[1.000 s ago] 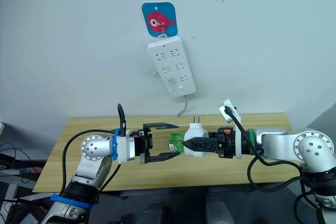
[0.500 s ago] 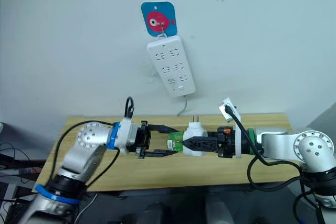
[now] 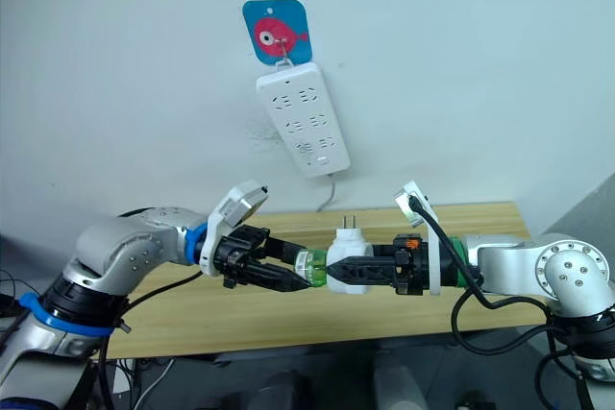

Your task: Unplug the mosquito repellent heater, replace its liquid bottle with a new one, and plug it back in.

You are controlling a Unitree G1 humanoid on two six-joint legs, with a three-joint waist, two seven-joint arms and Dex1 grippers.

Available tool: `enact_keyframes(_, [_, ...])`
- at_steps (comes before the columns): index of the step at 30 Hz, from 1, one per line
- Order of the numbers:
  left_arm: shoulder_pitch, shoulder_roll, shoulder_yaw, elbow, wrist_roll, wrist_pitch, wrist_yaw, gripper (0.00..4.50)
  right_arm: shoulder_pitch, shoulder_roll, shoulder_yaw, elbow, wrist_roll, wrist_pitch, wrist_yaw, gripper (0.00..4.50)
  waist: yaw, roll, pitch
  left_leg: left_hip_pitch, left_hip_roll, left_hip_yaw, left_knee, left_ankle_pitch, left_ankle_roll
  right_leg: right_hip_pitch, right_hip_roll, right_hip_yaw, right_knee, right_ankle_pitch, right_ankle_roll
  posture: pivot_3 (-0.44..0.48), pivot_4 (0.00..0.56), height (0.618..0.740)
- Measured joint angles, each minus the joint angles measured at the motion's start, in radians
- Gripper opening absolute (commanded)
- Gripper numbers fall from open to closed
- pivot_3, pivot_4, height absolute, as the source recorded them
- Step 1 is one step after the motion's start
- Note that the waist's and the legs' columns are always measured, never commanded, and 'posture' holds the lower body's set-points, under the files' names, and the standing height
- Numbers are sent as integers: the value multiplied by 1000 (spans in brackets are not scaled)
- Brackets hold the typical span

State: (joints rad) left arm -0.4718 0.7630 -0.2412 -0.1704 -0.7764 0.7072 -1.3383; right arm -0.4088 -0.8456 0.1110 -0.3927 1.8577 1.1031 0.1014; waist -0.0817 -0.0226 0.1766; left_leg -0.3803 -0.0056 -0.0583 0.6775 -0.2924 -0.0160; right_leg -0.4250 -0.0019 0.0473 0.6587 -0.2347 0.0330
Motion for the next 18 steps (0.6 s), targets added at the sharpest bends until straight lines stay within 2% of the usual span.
enact_keyframes(2, [59, -32, 11, -8, 87, -159, -4, 4398, 4, -4, 0, 9, 0, -1, -11, 3087, 2, 0, 0, 0, 0, 1, 0, 0, 0, 0, -1, 1, 0, 0, -1, -101, 148, 740])
enact_keyframes(3, [81, -43, 13, -7, 123, -223, -5, 4500, 4, -4, 0, 8, 0, -1, -14, 3087, 3, 0, 0, 0, 0, 1, 1, 0, 0, 0, -1, 1, -1, 0, -1, -101, 148, 740])
enact_keyframes(6, [136, -77, 26, 19, 232, -451, -9, 4500, 4, -4, 0, 8, 0, -1, -16, 3087, 7, 0, 0, 0, -1, 3, 1, 0, 0, 0, -1, 1, -1, 1, -1, -100, 147, 740])
enact_keyframes(10, [196, -211, 95, 140, 376, -868, 42, 4500, 5, -3, 0, 9, 0, -2, -19, 3086, 17, 0, 0, -1, -1, 4, 1, 0, 0, 0, -3, 1, -1, 1, -1, -98, 145, 740])
enact_keyframes(14, [219, -272, 114, 175, 411, -1089, 55, 4500, 5, -1, 0, 9, 0, -3, -20, 3086, 27, 0, 0, -1, -1, 5, 1, 0, 0, 0, -3, 0, -1, 1, -1, -98, 145, 740])
enact_keyframes(18, [230, -291, 94, 175, 412, -1193, 36, 4500, 5, -1, 0, 9, 0, -3, -20, 3078, 27, 0, 0, -1, -1, 5, 1, 0, 0, 1, -3, 0, -1, 1, -1, -98, 145, 740])
